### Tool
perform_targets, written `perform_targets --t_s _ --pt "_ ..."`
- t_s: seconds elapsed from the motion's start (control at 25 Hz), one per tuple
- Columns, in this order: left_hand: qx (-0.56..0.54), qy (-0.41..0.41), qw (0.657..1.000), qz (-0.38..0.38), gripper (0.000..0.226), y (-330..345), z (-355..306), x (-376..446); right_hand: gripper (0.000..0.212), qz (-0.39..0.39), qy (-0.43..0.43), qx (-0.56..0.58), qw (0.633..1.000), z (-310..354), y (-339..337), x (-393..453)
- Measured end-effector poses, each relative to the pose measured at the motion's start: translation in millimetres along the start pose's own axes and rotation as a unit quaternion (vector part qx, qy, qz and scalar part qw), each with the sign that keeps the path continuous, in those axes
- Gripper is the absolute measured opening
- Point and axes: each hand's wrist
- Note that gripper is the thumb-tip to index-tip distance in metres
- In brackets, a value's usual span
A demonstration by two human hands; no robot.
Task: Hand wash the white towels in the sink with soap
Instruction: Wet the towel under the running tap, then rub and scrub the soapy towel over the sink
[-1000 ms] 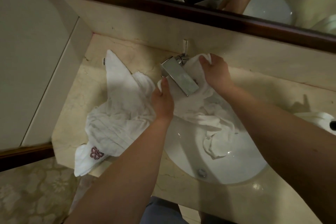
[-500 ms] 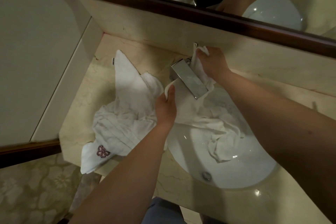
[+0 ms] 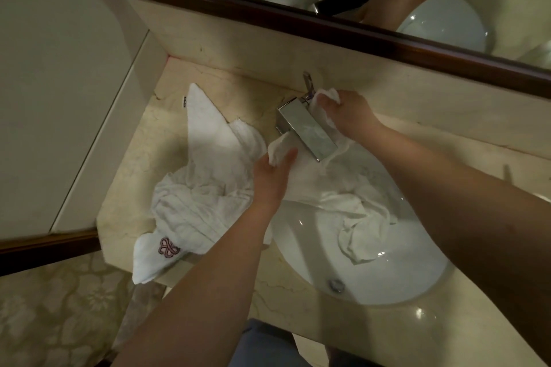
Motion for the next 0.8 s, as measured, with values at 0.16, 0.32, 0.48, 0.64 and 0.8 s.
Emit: perform_targets --t_s 0.16,0.32,0.48,0.64,0.8 --pt "0.109 0.022 0.994 0.024 0.034 -5 5 -3 0.04 0.043 0.102 0.01 0.994 -38 -11 -43" --pt "0.215 0.032 0.973 0.074 0.049 0 5 -18 0.05 0.064 0.136 0.077 0.986 -81 -14 -100" --pt "0.239 0.076 0.963 0.1 0.05 0 5 -34 0.056 -0.043 0.125 0.079 0.988 -94 -26 -146" --pt "0.199 0.144 0.963 0.115 0.051 7 -12 -55 0.039 -0.09 0.076 0.062 0.991 -83 -39 -189" --pt "0.181 0.153 0.962 0.135 0.066 21 -50 -77 0.042 -0.055 0.105 0.139 0.983 -94 -51 -221"
Point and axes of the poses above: each hand's wrist, its own x-axis towards the middle knuckle, its own y-axis out of the palm, z = x × y, and after that the axes turned 3 degrees about -y, right-handed
